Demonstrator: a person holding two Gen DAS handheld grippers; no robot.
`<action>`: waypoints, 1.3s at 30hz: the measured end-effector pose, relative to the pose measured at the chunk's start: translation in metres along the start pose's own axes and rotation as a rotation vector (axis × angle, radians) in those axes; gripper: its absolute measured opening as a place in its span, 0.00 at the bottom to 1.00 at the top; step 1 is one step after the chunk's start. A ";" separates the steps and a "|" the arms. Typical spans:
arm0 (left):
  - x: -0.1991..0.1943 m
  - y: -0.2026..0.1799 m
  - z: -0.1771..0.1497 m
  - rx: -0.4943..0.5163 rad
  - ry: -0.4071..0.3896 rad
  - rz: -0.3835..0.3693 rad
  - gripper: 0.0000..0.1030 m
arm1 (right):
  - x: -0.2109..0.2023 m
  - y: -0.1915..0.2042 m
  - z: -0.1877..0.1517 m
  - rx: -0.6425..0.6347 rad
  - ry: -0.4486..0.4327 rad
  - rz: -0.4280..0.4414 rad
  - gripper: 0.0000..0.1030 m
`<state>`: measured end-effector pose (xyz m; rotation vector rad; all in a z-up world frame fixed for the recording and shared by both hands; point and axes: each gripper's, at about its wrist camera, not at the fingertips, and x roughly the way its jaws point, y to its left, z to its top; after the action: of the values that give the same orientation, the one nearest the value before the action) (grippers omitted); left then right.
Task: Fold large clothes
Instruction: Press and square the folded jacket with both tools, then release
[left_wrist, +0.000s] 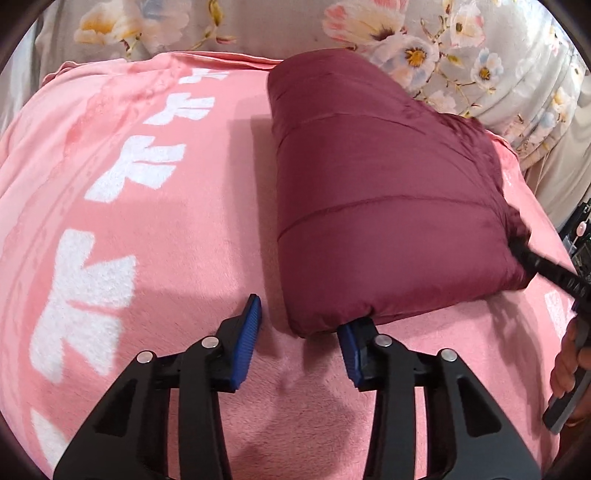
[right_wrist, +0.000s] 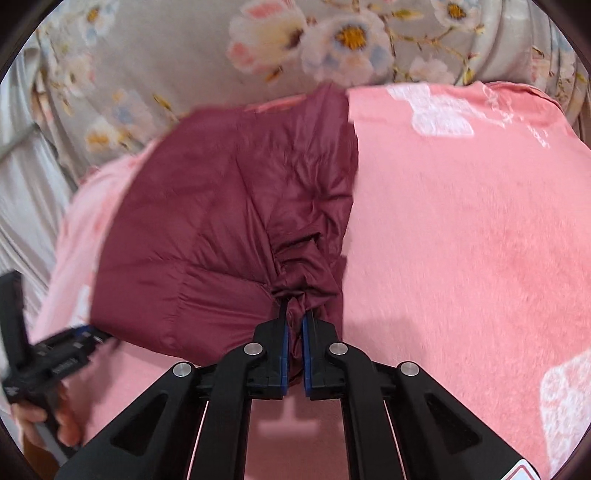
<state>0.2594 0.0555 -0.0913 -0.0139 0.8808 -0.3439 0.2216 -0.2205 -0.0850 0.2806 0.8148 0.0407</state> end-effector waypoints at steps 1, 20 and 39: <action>0.001 -0.001 0.000 -0.001 0.002 0.004 0.38 | 0.004 0.002 0.000 -0.009 0.009 -0.011 0.04; -0.067 -0.041 0.027 -0.059 -0.170 0.055 0.37 | -0.040 0.038 -0.007 -0.135 -0.135 -0.051 0.01; 0.004 -0.065 0.027 -0.046 -0.131 0.199 0.39 | 0.025 0.012 0.015 -0.107 0.008 -0.149 0.00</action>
<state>0.2631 -0.0110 -0.0670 0.0088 0.7524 -0.1348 0.2510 -0.2089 -0.0900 0.1180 0.8369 -0.0542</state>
